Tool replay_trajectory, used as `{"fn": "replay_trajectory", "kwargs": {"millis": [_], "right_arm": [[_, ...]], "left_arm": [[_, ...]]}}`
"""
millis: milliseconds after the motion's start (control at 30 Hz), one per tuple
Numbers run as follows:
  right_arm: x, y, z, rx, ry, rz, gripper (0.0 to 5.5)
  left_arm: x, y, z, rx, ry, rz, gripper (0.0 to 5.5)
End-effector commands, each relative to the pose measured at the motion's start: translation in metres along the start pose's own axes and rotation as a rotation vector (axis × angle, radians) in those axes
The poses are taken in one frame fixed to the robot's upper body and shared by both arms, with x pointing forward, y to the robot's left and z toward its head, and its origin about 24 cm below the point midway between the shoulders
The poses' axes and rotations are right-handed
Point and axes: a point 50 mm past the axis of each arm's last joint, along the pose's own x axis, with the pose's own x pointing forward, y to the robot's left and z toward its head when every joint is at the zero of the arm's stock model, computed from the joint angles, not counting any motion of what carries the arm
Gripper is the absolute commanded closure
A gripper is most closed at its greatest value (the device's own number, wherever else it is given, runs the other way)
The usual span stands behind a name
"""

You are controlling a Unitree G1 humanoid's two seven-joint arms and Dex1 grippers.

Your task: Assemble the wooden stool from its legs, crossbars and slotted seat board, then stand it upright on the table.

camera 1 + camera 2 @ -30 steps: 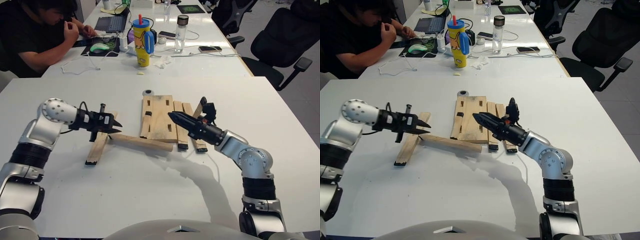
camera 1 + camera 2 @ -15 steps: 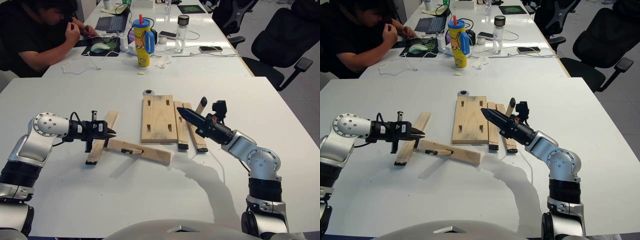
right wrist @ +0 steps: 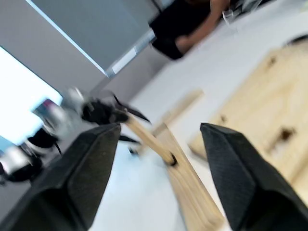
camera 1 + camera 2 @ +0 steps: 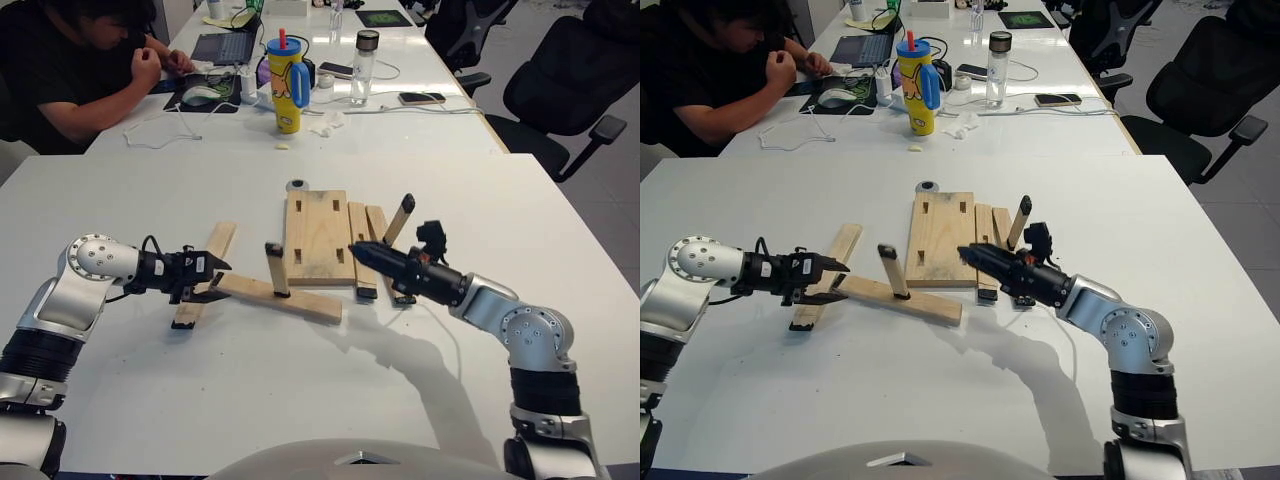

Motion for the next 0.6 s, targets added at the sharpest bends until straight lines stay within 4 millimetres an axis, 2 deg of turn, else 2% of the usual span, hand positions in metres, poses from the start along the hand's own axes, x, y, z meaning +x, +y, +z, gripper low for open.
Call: {"fn": "replay_trajectory", "kwargs": {"millis": [33, 133, 267, 400, 600], "right_arm": [[0.007, -0.002, -0.006, -0.209, 0.142, -0.001, 1.71], [0.011, -0.004, -0.019, -0.327, 0.214, 0.004, 1.27], [0.014, -0.002, -0.03, -0.383, 0.259, 0.04, 0.61], [0.018, -0.003, -0.032, -0.379, 0.26, 0.055, 0.61], [0.021, -0.001, -0.037, -0.367, 0.271, 0.075, 0.61]], "left_arm": [[0.0, -0.002, -0.002, -0.038, 0.009, -0.015, 2.3], [0.004, 0.001, -0.005, -0.014, 0.036, 0.001, 2.3], [0.015, 0.007, -0.004, 0.05, 0.056, -0.011, 2.3], [0.028, 0.01, -0.005, 0.067, 0.048, -0.038, 2.3], [0.035, 0.015, -0.015, 0.024, 0.066, -0.06, 2.3]]}}
